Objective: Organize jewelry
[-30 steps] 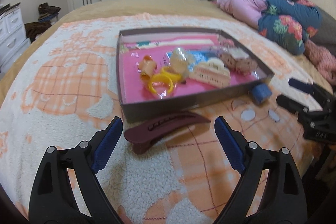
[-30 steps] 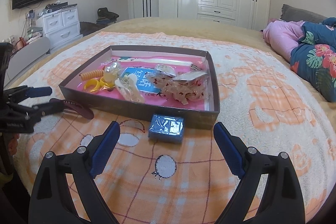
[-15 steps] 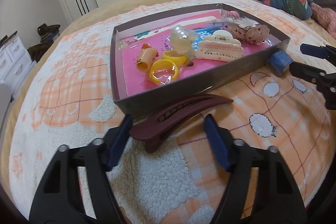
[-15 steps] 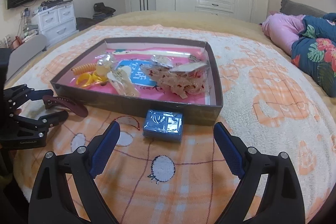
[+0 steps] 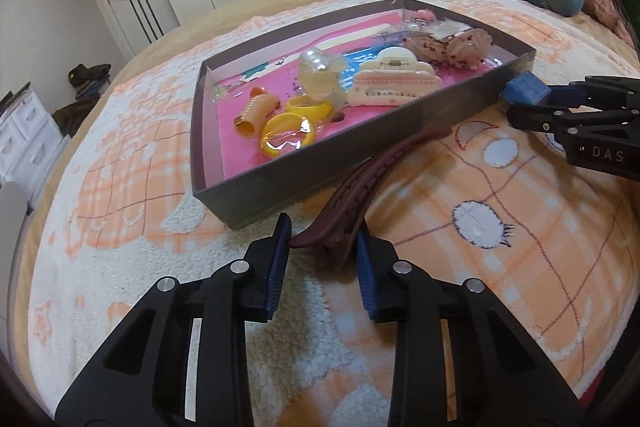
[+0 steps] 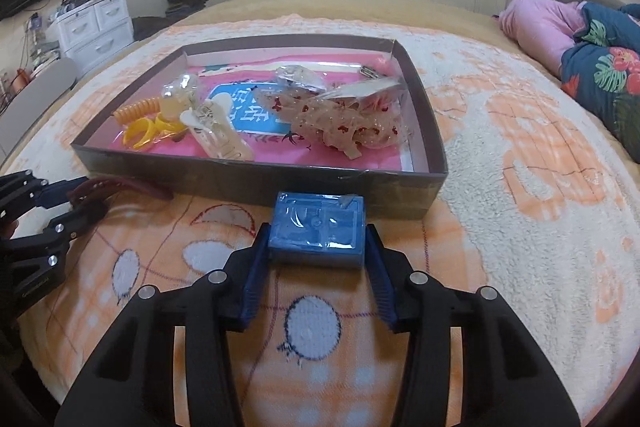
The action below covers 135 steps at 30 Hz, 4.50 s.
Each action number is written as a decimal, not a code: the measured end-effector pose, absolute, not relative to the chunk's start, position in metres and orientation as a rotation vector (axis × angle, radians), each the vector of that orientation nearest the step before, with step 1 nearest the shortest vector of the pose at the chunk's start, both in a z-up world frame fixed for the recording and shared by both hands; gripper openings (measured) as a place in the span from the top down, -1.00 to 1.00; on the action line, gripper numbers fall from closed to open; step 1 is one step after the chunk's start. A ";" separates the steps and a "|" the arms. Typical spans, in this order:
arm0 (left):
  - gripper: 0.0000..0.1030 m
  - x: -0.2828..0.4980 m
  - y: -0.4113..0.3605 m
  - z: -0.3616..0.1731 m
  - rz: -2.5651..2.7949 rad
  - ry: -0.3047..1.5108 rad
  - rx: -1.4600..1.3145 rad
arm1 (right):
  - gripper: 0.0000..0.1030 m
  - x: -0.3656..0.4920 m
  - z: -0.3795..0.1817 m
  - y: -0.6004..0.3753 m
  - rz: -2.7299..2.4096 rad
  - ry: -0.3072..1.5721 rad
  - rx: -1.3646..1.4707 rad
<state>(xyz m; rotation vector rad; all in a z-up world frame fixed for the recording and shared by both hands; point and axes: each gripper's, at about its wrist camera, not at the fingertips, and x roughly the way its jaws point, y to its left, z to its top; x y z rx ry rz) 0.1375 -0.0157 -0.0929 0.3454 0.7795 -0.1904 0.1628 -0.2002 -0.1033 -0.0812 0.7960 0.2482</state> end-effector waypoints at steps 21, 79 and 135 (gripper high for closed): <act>0.65 0.124 -0.021 -0.058 -0.423 0.749 0.019 | 0.15 0.120 -0.062 -0.227 0.264 0.702 -0.075; 0.65 0.218 -0.023 -0.064 -0.296 0.748 -0.058 | 0.14 0.234 -0.078 -0.208 0.224 0.707 -0.089; -0.78 0.112 -0.009 -0.014 -0.210 0.568 -0.033 | -0.87 0.098 -0.020 -0.245 0.253 0.462 -0.018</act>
